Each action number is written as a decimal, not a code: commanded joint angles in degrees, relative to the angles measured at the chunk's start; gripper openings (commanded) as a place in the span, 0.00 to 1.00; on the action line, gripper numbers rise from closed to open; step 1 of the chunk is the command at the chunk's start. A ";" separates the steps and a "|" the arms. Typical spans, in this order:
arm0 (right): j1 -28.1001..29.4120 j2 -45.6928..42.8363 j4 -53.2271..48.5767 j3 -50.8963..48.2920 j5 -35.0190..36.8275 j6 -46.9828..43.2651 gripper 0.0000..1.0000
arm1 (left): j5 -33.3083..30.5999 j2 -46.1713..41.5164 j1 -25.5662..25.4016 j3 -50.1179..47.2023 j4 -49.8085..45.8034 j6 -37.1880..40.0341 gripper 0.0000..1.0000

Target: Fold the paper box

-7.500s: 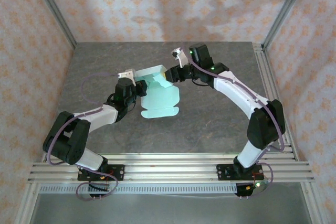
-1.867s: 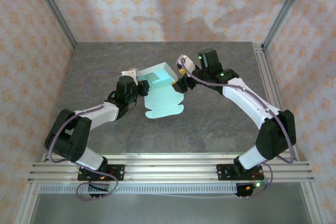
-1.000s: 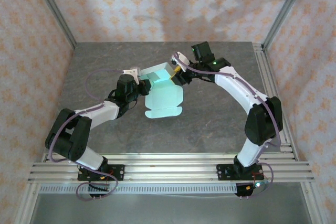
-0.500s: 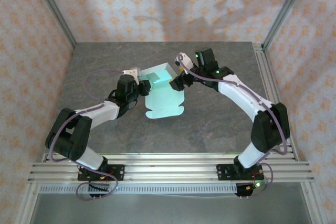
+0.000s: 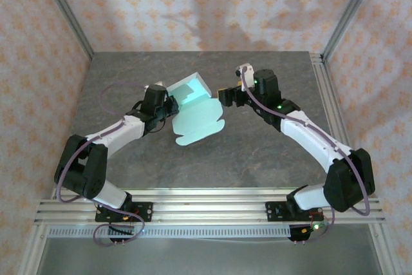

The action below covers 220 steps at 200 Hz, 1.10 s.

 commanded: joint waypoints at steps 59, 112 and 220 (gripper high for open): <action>7.81 -7.30 16.62 -13.74 17.42 25.31 0.88 | -6.81 -1.64 0.47 -5.78 6.36 -37.02 0.00; 17.13 1.07 33.81 -16.33 21.49 28.83 0.86 | -7.45 -3.35 0.36 -8.91 7.95 -49.09 0.00; 22.04 19.22 35.37 -5.77 23.32 27.13 0.18 | -6.40 -3.42 0.18 -8.26 6.66 -52.69 0.00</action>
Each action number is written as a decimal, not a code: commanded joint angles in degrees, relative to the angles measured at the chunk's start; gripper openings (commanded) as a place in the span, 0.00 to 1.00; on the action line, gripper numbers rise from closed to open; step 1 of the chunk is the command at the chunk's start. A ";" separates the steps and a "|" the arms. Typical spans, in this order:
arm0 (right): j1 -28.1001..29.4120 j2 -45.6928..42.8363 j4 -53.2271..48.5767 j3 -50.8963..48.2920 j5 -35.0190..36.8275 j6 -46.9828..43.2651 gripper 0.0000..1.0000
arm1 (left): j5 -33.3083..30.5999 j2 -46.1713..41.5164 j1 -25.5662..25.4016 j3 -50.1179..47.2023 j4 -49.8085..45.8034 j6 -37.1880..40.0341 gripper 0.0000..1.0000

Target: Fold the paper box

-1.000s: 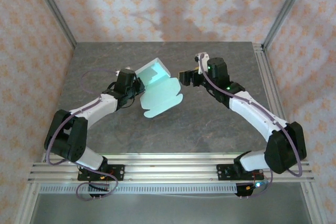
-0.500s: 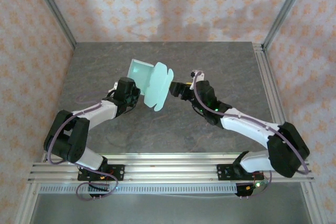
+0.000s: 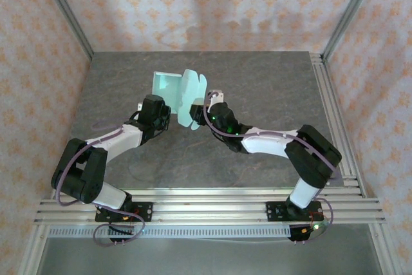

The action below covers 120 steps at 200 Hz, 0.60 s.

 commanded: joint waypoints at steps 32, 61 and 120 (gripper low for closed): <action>0.42 0.54 -3.66 3.25 4.08 -2.23 0.00 | -0.30 -0.45 -0.14 1.27 0.16 -0.80 0.03; 0.42 -1.01 -6.89 3.89 5.65 -4.70 0.00 | 0.26 0.47 -0.13 1.21 0.60 -1.15 0.25; -1.09 -2.61 -16.45 7.69 4.54 -10.86 0.00 | 1.36 -0.13 -0.50 1.69 -0.59 1.29 0.61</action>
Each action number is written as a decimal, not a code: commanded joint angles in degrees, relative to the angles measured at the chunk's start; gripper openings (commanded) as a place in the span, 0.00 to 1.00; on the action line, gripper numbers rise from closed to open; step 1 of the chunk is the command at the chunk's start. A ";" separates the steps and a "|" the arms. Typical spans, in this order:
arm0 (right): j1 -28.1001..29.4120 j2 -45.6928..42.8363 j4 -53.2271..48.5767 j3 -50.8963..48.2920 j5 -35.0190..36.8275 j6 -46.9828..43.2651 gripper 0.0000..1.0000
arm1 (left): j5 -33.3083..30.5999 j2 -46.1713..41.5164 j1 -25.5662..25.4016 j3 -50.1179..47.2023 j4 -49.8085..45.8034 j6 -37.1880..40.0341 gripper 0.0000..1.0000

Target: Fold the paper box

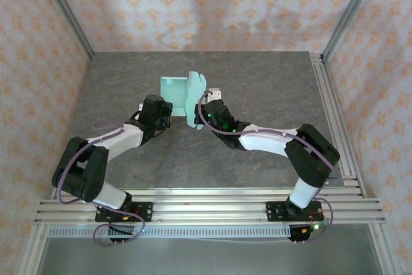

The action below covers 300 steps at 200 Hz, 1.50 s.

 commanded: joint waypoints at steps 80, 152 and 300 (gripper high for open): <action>-11.96 -6.15 -39.85 15.89 -18.01 -17.82 0.00 | -9.40 -13.20 -0.29 5.40 -19.63 25.72 1.00; -20.92 -1.65 -79.06 31.95 -27.43 -39.60 0.00 | -7.96 -7.35 0.75 20.32 -31.50 65.14 1.00; -24.51 7.56 -92.25 49.50 -22.29 -56.57 0.78 | 5.51 10.99 -8.19 33.00 -37.94 86.35 0.87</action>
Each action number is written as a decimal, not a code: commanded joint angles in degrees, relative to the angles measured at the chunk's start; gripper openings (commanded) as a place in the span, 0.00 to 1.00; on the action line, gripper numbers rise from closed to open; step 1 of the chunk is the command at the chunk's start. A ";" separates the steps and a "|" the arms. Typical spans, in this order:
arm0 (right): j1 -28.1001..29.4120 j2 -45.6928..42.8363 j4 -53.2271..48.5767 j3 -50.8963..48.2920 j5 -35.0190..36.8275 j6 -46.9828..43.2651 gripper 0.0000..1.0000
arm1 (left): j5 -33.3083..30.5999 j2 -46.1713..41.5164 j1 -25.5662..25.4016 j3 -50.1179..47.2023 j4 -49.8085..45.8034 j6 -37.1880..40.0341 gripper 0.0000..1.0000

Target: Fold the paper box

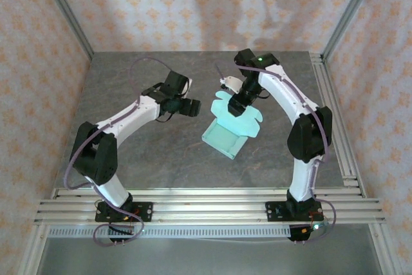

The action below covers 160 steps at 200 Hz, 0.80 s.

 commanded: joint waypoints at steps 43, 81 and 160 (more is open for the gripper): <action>-0.39 -18.35 20.23 -13.07 8.13 18.32 0.89 | 6.56 0.56 -4.55 -0.65 0.45 6.94 0.70; -1.68 -31.05 35.02 -26.05 6.77 27.77 0.91 | 2.37 4.43 -7.96 1.43 0.61 6.68 0.65; -7.23 -40.81 46.97 -37.83 1.31 33.08 0.90 | -0.23 10.84 -10.97 2.08 3.49 3.00 0.49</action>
